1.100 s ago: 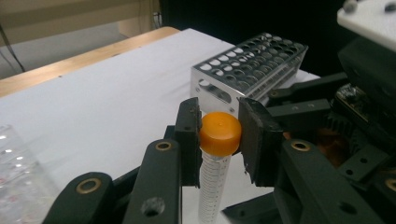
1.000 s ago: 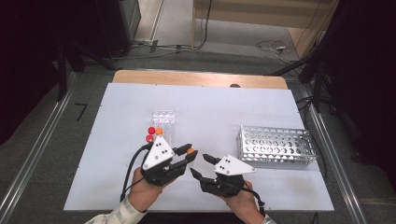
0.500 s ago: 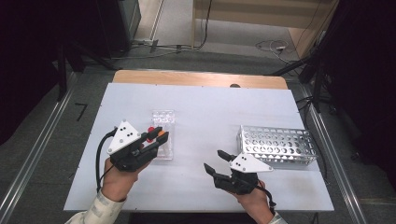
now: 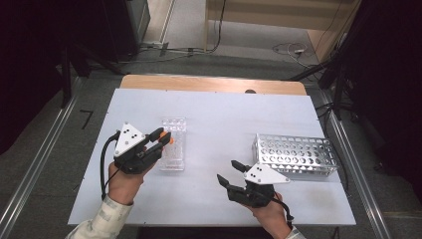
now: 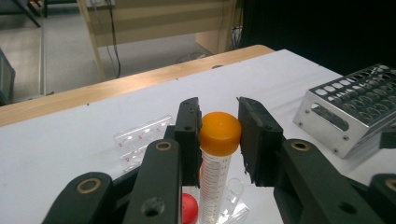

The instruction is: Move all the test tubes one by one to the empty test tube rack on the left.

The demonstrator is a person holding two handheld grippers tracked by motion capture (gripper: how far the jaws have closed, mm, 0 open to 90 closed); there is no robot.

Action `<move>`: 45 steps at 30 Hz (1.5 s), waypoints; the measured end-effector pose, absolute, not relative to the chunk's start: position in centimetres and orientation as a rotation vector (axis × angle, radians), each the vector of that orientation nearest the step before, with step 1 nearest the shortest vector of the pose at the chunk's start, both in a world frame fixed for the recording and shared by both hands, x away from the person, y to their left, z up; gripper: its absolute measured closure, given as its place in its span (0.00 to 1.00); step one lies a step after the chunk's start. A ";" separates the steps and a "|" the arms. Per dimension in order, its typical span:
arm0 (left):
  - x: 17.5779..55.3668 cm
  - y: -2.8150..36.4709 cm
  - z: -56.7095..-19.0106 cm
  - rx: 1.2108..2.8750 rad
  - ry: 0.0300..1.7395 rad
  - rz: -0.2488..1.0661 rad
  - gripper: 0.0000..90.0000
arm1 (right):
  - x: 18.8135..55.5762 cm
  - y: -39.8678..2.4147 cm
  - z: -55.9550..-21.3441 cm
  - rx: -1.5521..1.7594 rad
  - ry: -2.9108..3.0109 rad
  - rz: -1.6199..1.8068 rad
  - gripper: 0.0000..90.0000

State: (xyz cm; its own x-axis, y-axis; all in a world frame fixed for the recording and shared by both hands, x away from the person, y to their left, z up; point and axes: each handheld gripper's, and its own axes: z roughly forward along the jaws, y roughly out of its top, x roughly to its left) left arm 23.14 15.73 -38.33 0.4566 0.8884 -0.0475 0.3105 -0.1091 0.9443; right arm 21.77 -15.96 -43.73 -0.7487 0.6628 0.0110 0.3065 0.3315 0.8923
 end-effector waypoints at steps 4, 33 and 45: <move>23.4 15.5 -39.1 1.663 1.063 0.694 0.78 | 21.8 -16.0 -43.7 0.856 2.243 1.388 0.40; 23.3 14.8 -40.4 1.691 1.088 0.686 0.72 | 21.9 -16.2 -43.8 0.860 2.239 1.384 0.41; 22.6 15.0 -40.2 1.674 1.101 0.648 0.59 | 23.1 -18.1 -44.0 0.934 2.180 1.358 0.40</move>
State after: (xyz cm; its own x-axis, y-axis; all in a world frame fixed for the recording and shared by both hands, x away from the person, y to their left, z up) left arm 22.63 15.03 -40.24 0.4439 0.8924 -0.0806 0.3627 -0.0968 0.9269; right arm 23.07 -18.07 -43.95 -0.6936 0.7203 0.0088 0.3253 0.3023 0.8960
